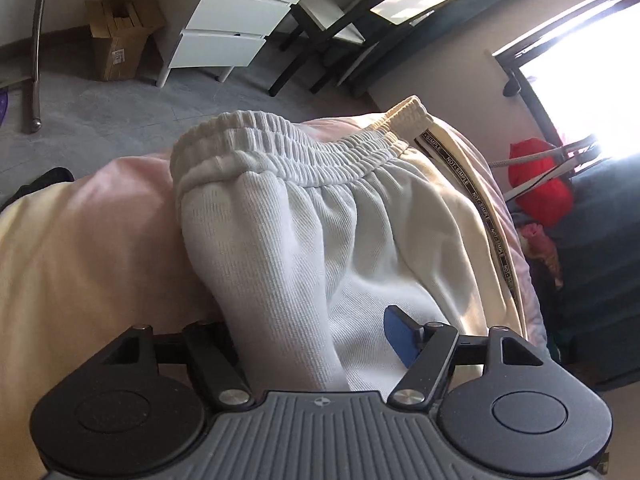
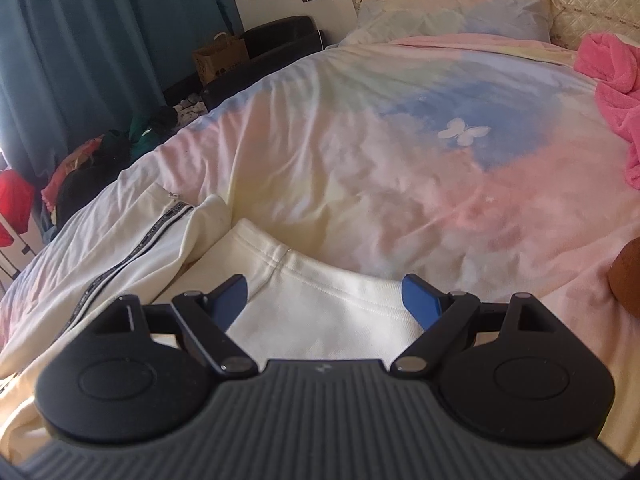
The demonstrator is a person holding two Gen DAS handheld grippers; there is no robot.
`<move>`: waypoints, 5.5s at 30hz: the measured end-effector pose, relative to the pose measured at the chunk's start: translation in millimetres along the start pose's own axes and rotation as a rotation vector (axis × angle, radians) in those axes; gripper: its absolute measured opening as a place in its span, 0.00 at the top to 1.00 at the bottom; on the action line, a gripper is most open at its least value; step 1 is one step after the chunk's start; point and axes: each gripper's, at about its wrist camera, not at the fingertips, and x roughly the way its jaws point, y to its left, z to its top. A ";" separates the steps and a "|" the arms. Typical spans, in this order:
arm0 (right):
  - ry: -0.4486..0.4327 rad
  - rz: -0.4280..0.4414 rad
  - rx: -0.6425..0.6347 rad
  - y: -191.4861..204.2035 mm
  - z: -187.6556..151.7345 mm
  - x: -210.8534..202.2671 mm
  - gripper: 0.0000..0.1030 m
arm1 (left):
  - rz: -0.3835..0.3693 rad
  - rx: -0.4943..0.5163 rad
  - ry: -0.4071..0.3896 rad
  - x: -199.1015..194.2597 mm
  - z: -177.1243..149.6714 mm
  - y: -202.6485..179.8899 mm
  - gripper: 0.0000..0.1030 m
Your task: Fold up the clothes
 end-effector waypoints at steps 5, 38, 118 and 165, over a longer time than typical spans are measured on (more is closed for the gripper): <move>0.027 -0.004 0.059 -8.2 -1.5 3.1 0.17 | -0.018 0.035 -0.029 -4.2 -1.3 -5.3 0.57; 0.155 0.232 0.587 -71.8 -25.3 37.1 0.92 | -0.146 0.038 -0.012 5.1 5.4 -10.3 0.84; 0.407 0.664 0.312 128.5 -30.6 144.2 0.17 | -0.097 -0.072 -0.009 140.2 21.9 -133.7 0.33; 0.481 0.585 0.634 22.2 -58.6 68.2 0.83 | -0.088 0.394 -0.080 -69.6 -19.4 -14.8 0.68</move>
